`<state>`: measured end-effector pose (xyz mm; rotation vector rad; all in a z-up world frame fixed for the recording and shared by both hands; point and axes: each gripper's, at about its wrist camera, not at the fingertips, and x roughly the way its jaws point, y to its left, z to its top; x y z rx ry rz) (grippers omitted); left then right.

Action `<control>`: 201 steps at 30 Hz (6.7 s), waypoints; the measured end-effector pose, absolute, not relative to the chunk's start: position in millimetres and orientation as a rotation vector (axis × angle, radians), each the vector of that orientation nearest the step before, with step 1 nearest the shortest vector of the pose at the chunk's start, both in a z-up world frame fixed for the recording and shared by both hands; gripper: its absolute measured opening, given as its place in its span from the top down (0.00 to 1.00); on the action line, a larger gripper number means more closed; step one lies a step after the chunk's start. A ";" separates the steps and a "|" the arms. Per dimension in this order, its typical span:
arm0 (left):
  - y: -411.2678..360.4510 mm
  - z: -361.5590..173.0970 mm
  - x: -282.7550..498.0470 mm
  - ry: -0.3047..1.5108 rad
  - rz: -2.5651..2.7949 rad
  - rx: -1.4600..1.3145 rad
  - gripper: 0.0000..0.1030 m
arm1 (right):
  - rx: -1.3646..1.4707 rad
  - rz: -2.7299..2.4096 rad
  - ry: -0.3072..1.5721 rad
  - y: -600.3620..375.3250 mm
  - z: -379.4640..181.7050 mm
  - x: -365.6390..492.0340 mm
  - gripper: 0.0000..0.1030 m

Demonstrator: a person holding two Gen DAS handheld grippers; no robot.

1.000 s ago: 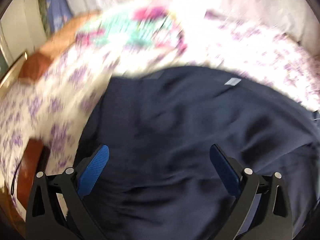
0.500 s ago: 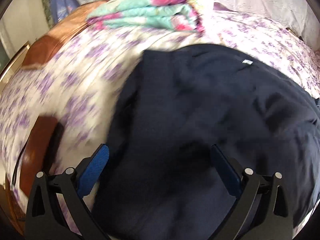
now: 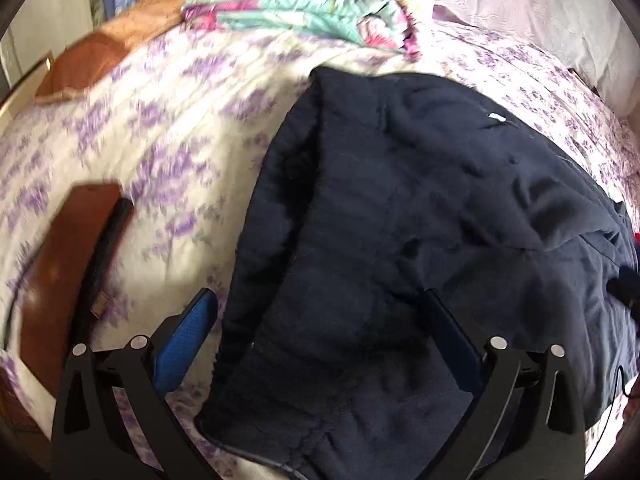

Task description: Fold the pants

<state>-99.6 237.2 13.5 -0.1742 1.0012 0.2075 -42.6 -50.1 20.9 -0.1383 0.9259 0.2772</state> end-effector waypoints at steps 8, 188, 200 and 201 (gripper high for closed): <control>215.9 30.2 -86.6 0.966 0.176 -0.102 0.04 | -0.146 0.293 0.904 -16.8 41.4 1.1 0.23; 145.3 20.1 -141.8 1.008 -0.058 -0.037 0.04 | 0.330 0.144 0.822 -274.3 55.6 -51.7 0.68; 133.3 2.6 -157.1 0.985 0.014 0.099 0.05 | -0.059 0.568 1.039 -42.7 9.4 22.8 0.60; 125.6 -2.8 -157.8 0.987 0.033 0.185 0.04 | -0.097 0.573 1.043 -39.7 4.3 18.1 0.83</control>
